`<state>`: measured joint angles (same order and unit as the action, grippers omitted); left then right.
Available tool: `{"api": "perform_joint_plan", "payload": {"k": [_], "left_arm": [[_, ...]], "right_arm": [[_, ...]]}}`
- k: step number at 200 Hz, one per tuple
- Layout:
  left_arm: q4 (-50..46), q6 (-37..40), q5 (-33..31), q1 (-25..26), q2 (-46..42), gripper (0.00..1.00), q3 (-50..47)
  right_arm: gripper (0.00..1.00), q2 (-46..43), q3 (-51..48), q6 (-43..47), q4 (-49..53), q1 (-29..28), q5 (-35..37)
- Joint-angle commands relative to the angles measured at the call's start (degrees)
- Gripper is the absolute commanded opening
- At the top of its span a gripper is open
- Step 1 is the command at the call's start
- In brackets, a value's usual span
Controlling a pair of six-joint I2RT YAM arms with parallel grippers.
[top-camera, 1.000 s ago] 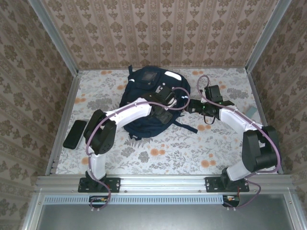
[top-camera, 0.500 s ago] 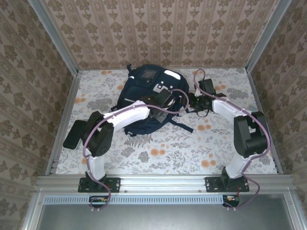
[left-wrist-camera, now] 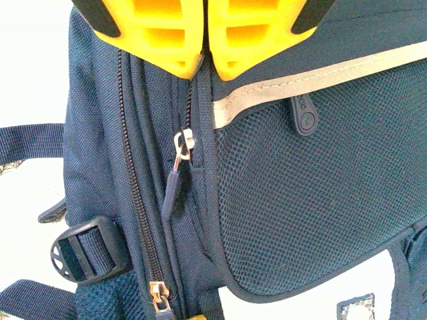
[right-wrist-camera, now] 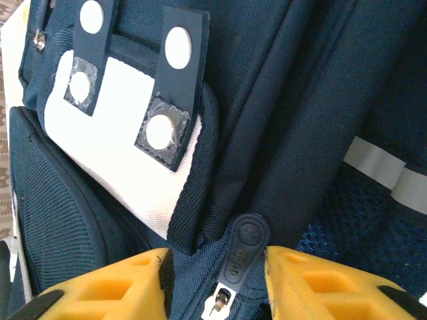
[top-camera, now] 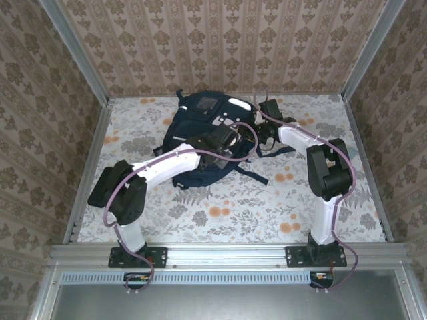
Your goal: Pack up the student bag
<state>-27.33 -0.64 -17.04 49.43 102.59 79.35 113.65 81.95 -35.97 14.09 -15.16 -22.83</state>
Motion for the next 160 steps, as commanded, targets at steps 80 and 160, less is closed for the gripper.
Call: {"api": "perform_joint_plan", "payload": {"k": [80,160], "left_arm": [[2.7,-0.6,-2.5,-0.7,-2.7,0.02,-0.5],[3.1,-1.5,-2.2,-1.2,-2.6,0.00,-1.2]], "right_arm": [[0.16,0.8,1.2,3.3,6.0,-0.4,2.7],[0.00,-6.1,-6.0,2.7,-0.1,-0.5,-1.2]]}}
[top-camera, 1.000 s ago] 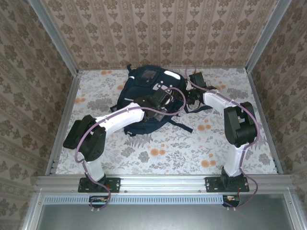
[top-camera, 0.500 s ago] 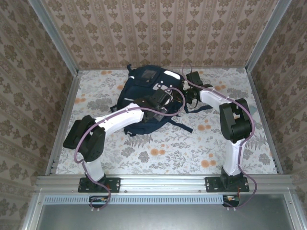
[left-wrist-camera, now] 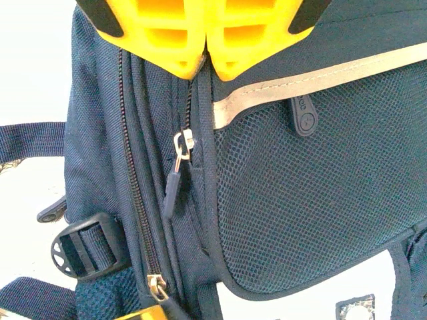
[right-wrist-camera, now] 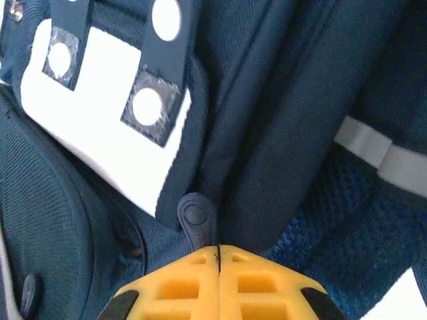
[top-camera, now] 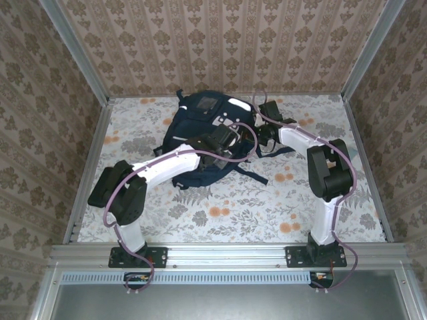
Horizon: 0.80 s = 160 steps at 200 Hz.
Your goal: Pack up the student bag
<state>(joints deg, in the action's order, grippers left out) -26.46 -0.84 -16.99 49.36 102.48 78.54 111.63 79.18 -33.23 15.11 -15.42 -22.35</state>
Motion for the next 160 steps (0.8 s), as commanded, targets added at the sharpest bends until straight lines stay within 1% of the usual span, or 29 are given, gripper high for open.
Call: {"api": "perform_joint_plan", "payload": {"k": [1,30,42,52,59,60,68,73,79,86,116,142,160], "left_arm": [[2.3,-1.3,-2.2,-1.1,-2.5,0.00,-0.5],[2.6,-1.9,-1.8,-1.6,-2.5,0.00,-0.7],[2.9,-1.9,-1.6,-1.8,-2.6,0.00,-1.0],[3.1,-1.9,-1.3,-1.8,-2.8,0.00,-1.3],[3.2,-1.9,-1.0,-1.8,-2.8,0.00,-1.4],[3.2,-1.9,-1.0,-1.8,-2.9,0.00,-1.4],[3.2,-1.8,-0.8,-1.9,-3.0,0.00,-1.6],[3.3,-1.6,-0.5,-1.8,-3.2,0.00,-1.8],[3.5,-1.5,-0.2,-1.8,-3.5,0.00,-2.0],[3.7,-1.5,0.2,-1.8,-3.7,0.00,-2.4],[4.6,-1.6,1.8,-1.8,-4.4,0.00,-3.3],[4.8,-1.8,2.2,-1.8,-4.3,0.00,-3.4],[4.8,-1.7,2.3,-1.8,-4.1,0.00,-3.5]], "right_arm": [[0.00,-4.3,-3.4,-0.1,-1.2,-0.3,-2.0],[0.00,-7.7,-10.0,-2.3,-7.8,-0.9,-8.2],[0.00,-8.9,-11.3,-1.9,-8.1,-1.1,-7.2],[0.00,-9.4,-11.1,-1.1,-6.3,-0.8,-4.2],[0.09,-9.3,-10.2,-0.5,-4.9,-0.5,-2.0],[0.13,-9.2,-10.1,-0.4,-4.6,-0.5,-1.8],[0.30,-8.6,-8.7,0.4,-3.4,-0.3,-0.3],[0.37,-8.1,-7.8,0.8,-2.7,-0.2,0.7],[0.44,-7.2,-6.4,1.4,-1.9,-0.2,1.7],[0.48,-5.8,-4.5,1.8,-0.7,-0.3,2.3],[0.48,0.8,2.1,2.2,2.7,-0.5,4.5],[0.47,3.4,4.2,2.0,3.4,-0.6,4.8],[0.45,4.0,5.3,2.1,5.4,-0.8,6.9]]}}
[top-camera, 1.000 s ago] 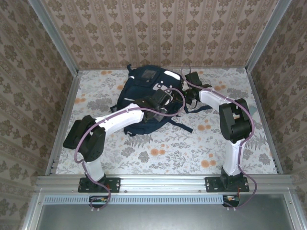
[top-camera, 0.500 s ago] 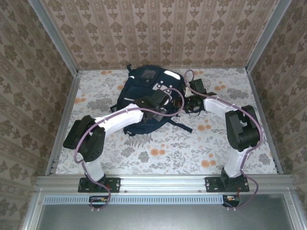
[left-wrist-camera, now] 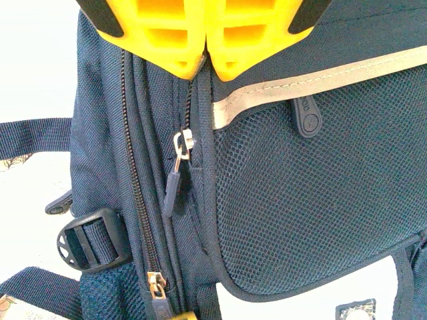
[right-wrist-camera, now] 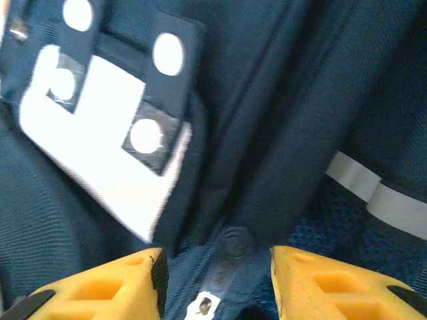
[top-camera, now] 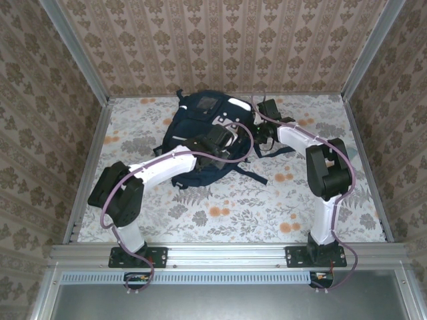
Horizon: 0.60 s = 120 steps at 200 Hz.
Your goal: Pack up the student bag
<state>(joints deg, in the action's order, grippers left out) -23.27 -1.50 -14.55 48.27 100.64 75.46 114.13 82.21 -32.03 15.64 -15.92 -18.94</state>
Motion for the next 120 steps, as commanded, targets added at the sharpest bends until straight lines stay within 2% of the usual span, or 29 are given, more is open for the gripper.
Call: {"api": "perform_joint_plan", "payload": {"k": [1,25,58,79,91,103,120], "left_arm": [[1.7,-1.1,-0.1,-0.7,-2.3,0.00,-0.4],[1.8,-1.2,-0.3,-0.7,-2.1,0.00,-0.5],[2.0,-1.3,-0.5,-0.8,-2.0,0.00,-0.6],[2.0,-1.2,-0.4,-0.8,-2.1,0.00,-0.8],[2.1,-1.0,-0.6,-0.8,-2.2,0.00,-0.9],[1.9,-0.6,-0.9,-0.8,-2.6,0.00,-1.3],[1.9,-0.3,-1.6,-1.1,-3.6,0.00,-2.1]], "right_arm": [[0.45,1.5,2.2,0.9,4.9,-0.2,3.6],[0.39,0.3,1.4,0.6,7.3,-0.4,7.2],[0.38,-4.3,-2.6,0.2,8.2,-0.9,9.8],[0.37,-6.4,-4.5,2.0,7.3,-0.9,6.8],[0.36,-6.9,-4.9,5.8,6.4,-0.9,1.4],[0.43,-6.8,-4.4,9.1,6.8,-0.6,-2.5],[0.60,-7.4,-4.5,12.6,6.5,-0.3,-3.9]]}}
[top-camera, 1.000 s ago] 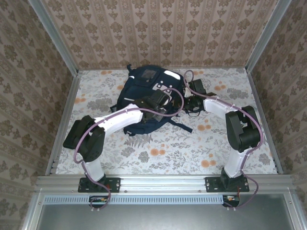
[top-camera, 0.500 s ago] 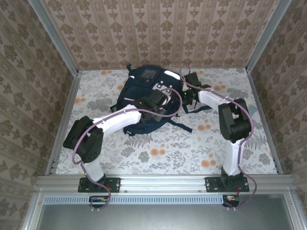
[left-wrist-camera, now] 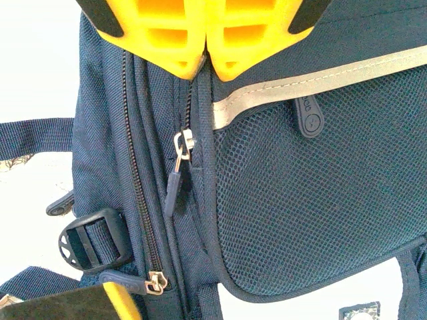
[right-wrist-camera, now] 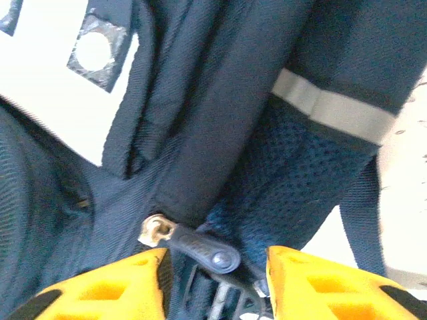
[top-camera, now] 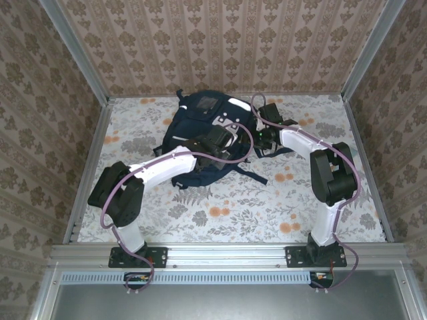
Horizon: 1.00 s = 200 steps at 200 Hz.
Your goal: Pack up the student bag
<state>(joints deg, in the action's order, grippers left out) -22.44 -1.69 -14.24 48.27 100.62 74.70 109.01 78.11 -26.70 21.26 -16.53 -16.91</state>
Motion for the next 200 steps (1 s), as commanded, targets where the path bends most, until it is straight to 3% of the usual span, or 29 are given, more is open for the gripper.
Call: {"api": "perform_joint_plan", "payload": {"k": [1,15,35,93,182,200], "left_arm": [[1.1,0.0,-2.0,-1.2,-3.6,0.00,-1.5],[1.3,0.0,-2.1,-1.7,-4.8,0.00,-2.4],[1.7,0.0,-2.2,-2.2,-6.4,0.00,-3.6],[2.1,1.1,-2.6,-2.6,-8.5,0.00,-4.3],[2.3,1.1,-2.1,-2.7,-8.6,0.00,-4.0],[2.3,0.8,-1.9,-2.7,-8.6,0.00,-4.0]], "right_arm": [[0.61,-2.3,-0.4,7.5,0.8,0.4,-6.2],[0.69,-2.1,-0.5,11.1,-0.6,1.1,-12.1],[0.70,0.0,1.3,17.3,0.5,1.4,-17.7],[0.57,3.7,5.1,28.9,5.0,1.4,-21.6],[0.56,8.1,8.1,30.0,5.4,1.3,-17.5],[0.48,8.1,8.4,29.8,4.7,1.4,-18.4]]}}
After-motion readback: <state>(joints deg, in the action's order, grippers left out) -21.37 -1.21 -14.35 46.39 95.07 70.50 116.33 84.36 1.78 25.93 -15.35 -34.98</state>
